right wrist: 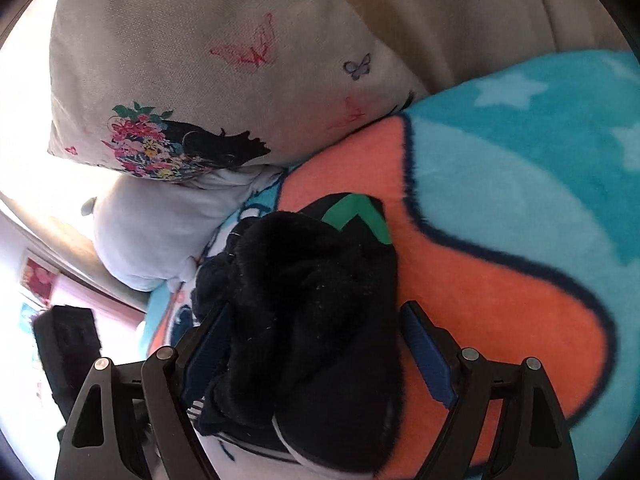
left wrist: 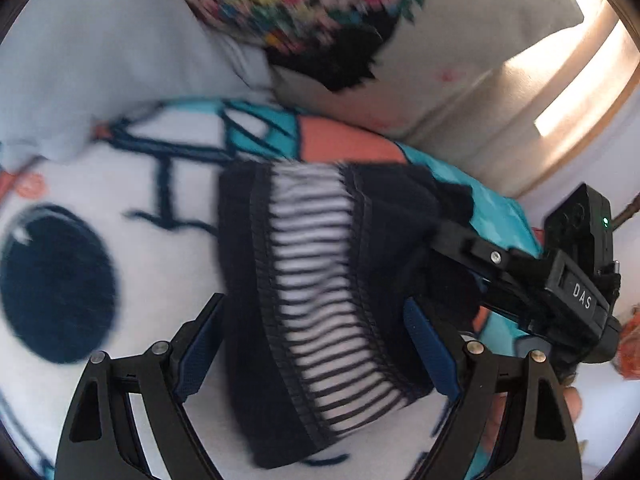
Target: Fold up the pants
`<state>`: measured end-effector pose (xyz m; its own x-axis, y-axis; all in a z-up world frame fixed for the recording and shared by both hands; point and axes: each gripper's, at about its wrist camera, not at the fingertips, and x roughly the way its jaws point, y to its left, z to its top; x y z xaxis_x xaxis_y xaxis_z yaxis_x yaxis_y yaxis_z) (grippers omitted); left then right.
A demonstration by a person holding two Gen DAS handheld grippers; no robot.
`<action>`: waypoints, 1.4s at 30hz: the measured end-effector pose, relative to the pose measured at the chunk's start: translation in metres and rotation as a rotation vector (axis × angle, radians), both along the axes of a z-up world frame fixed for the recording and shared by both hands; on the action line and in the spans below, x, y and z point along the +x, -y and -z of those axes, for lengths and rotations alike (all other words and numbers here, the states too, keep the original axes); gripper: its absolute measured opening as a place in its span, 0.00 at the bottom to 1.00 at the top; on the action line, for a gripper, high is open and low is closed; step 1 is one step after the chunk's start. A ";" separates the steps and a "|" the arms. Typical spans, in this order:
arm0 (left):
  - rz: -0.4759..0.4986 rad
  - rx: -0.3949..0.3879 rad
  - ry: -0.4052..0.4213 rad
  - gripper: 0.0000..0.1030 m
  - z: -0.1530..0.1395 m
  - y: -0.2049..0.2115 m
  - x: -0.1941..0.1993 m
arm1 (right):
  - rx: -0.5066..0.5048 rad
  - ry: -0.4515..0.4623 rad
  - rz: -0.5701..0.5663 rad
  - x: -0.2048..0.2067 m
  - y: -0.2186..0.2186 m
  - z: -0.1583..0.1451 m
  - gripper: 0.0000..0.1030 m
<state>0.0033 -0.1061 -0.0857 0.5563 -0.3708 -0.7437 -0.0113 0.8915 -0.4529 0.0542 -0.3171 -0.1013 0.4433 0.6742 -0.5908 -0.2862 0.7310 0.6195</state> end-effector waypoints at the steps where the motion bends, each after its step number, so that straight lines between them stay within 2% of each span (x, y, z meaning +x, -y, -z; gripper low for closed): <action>1: -0.008 0.014 0.017 0.72 -0.001 0.003 -0.002 | 0.016 0.000 -0.020 0.001 -0.003 0.000 0.85; 2: 0.003 0.017 0.021 0.54 -0.003 0.006 -0.003 | 0.021 -0.004 -0.036 0.001 -0.005 0.001 0.78; 5: -0.008 0.018 0.051 0.47 -0.012 0.006 -0.013 | 0.013 0.013 -0.050 -0.004 -0.007 -0.009 0.59; 6: -0.005 0.012 0.064 0.42 -0.018 0.006 -0.016 | 0.013 0.022 -0.052 -0.007 -0.008 -0.014 0.57; 8: -0.001 -0.006 0.083 0.42 -0.028 0.003 -0.019 | 0.022 0.033 -0.061 -0.011 -0.009 -0.026 0.52; 10: -0.004 -0.011 0.106 0.42 -0.040 0.000 -0.022 | 0.041 0.045 -0.081 -0.013 -0.012 -0.037 0.52; 14: -0.039 0.026 0.152 0.42 -0.057 -0.013 -0.023 | 0.051 0.080 -0.122 -0.012 -0.030 -0.056 0.52; 18: -0.088 0.040 0.138 0.42 -0.051 -0.027 -0.019 | 0.051 0.093 -0.136 -0.005 -0.045 -0.060 0.52; 20: -0.098 0.060 0.115 0.47 -0.041 -0.031 -0.013 | 0.032 0.099 -0.128 -0.003 -0.049 -0.055 0.52; 23: -0.118 0.106 0.053 0.47 -0.020 -0.037 -0.017 | -0.117 0.133 -0.057 0.000 -0.056 -0.041 0.53; 24: -0.117 0.087 0.039 0.47 -0.016 -0.041 -0.020 | -0.203 0.142 -0.016 0.002 -0.056 -0.036 0.54; 26: -0.115 0.045 0.036 0.47 -0.018 -0.049 -0.029 | -0.272 0.148 0.018 0.001 -0.054 -0.035 0.64; 28: -0.125 0.013 0.064 0.50 -0.026 -0.057 -0.041 | -0.251 0.157 0.038 -0.005 -0.044 -0.045 0.64; 30: -0.152 0.001 0.088 0.59 -0.033 -0.063 -0.053 | -0.210 0.214 0.059 -0.015 -0.039 -0.066 0.64; 31: -0.165 0.004 0.094 0.59 -0.034 -0.065 -0.057 | -0.183 0.239 0.052 -0.018 -0.039 -0.075 0.66; 33: -0.180 0.023 0.092 0.59 -0.035 -0.065 -0.063 | -0.078 0.263 -0.008 -0.022 -0.043 -0.089 0.69; 36: -0.205 0.074 0.097 0.59 -0.032 -0.065 -0.072 | 0.094 0.182 -0.137 -0.009 -0.060 -0.084 0.73; 37: -0.215 0.097 0.099 0.59 -0.030 -0.065 -0.073 | 0.111 0.149 -0.152 -0.003 -0.067 -0.077 0.73; 39: -0.224 0.130 0.100 0.59 -0.030 -0.064 -0.077 | 0.060 0.096 -0.122 0.008 -0.076 -0.059 0.73; 42: -0.217 0.148 0.104 0.59 -0.031 -0.064 -0.079 | -0.120 0.035 0.019 0.022 -0.073 -0.027 0.73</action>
